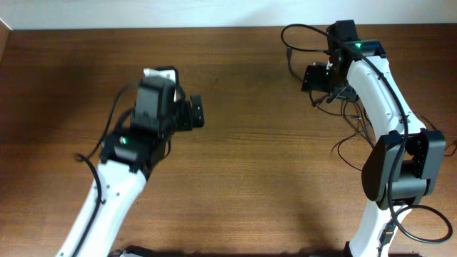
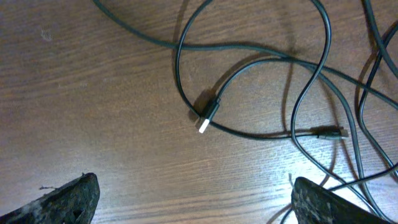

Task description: Untangle cables

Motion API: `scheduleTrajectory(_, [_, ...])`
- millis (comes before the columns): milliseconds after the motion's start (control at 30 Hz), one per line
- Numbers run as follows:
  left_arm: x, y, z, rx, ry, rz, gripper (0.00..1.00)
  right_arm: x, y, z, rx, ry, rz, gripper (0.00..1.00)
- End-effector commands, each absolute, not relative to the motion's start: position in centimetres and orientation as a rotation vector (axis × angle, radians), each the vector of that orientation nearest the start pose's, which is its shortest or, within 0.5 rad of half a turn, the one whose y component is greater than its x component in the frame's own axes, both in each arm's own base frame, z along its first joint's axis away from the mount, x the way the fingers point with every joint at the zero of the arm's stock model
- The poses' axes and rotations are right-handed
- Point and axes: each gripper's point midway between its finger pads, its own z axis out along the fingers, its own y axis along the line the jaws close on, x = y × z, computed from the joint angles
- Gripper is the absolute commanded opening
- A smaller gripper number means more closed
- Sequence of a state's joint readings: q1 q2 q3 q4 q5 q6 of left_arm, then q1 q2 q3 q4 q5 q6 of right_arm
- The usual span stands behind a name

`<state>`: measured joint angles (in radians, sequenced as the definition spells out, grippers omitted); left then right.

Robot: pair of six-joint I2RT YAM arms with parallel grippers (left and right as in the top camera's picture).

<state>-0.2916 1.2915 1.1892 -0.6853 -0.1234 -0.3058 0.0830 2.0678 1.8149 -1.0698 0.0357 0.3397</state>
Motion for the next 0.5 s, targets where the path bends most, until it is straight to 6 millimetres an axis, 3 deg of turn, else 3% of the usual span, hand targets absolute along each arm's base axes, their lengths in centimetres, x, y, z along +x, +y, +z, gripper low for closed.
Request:
scheduleTrajectory(0, [34.5, -9.0, 18.9, -0.063, 2.239, -0.238, 0.99, 45.8, 3.3, 10.3, 0.372, 2.869, 0.027, 0.98])
scheduleTrajectory(233, [32.2, -8.5, 14.7, -0.063, 2.019, -0.313, 0.99, 45.8, 3.3, 10.3, 0.371, 2.869, 0.027, 0.98])
scheduleTrajectory(467, [28.9, -7.1, 11.1, -0.075, 1.971, -0.316, 0.99, 45.8, 3.3, 10.3, 0.371, 2.869, 0.027, 0.98])
